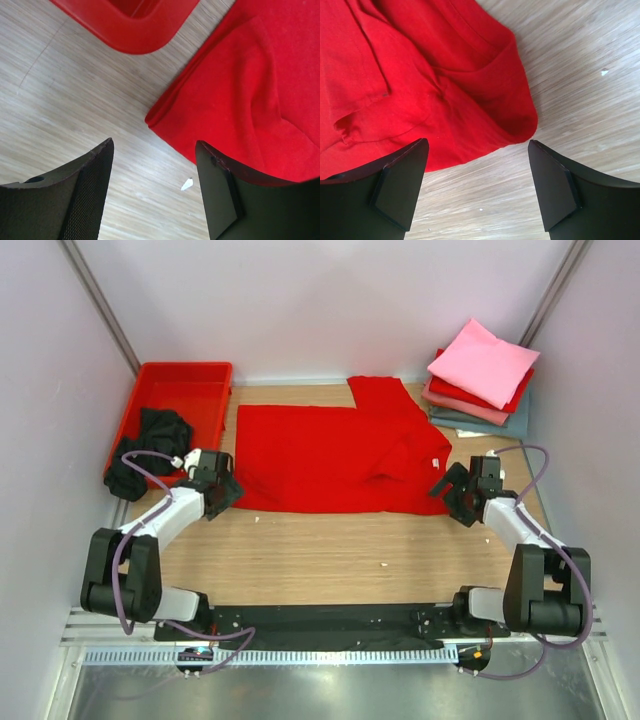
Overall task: Fold and stack the t-shirts
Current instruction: Fold the tshirt
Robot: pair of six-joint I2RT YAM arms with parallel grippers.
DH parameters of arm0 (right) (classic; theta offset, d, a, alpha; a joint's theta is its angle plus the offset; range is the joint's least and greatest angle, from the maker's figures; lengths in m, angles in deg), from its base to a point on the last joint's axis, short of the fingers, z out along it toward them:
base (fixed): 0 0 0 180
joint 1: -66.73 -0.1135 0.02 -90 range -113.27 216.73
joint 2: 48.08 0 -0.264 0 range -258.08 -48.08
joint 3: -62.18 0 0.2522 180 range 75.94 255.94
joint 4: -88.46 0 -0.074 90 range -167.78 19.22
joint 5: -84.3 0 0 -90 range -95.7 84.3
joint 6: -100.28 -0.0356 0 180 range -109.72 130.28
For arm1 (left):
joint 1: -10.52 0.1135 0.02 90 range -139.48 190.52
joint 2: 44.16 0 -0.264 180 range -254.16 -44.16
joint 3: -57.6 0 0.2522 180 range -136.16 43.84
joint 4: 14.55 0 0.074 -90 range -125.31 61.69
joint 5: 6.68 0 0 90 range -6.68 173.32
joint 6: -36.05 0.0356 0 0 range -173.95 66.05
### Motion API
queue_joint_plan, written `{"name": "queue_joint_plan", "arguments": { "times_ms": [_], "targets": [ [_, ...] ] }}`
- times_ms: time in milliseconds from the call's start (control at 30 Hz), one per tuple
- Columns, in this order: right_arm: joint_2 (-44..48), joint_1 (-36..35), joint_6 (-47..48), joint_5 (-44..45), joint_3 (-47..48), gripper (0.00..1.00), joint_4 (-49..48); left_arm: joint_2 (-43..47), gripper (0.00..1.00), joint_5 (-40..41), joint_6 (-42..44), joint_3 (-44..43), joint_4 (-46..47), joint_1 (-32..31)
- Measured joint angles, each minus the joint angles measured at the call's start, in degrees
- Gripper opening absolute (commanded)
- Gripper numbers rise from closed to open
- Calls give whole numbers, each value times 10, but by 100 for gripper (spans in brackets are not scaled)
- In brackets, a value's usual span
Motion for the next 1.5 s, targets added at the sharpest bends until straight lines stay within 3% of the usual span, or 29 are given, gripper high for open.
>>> {"name": "queue_joint_plan", "arguments": {
  "times_ms": [133, 333, 433, 533, 567, 667, 733, 900, 1400, 1433, 1500],
  "targets": [
    [-24, 7, -7, -22, -12, 83, -20, -27, 65, 11, -3, 3, 25, 0],
    [-49, 10, -11, -29, -14, 66, -45, -63, 59, 16, -3, 4, 53, 0],
    [-57, 10, -11, -28, -15, 53, -53, -74, 49, 20, -3, 4, 68, 0],
    [-62, 14, -8, -26, -18, 36, -59, -81, 20, 25, -5, 4, 81, 0],
    [-64, 16, -7, -26, -20, 28, -60, -84, 3, 28, -5, 4, 84, 0],
    [-68, 21, -4, -24, -20, 8, -60, -90, 0, 26, 0, 4, 99, 0],
    [-70, 22, -1, -23, -20, 1, -58, -90, 0, 23, 0, 4, 100, 0],
    [-53, 35, 5, -5, -20, 1, -33, -59, 0, 8, 0, 17, 87, -3],
    [131, 47, -13, 72, -20, 1, 109, 206, 1, -59, -23, 99, -75, -18],
    [135, 47, -18, 80, -20, 3, 118, 219, 2, -64, -24, 102, -85, -19],
    [138, 47, -25, 98, -19, 21, 134, 254, 21, -72, -33, 106, -110, -22]
  ]
}}
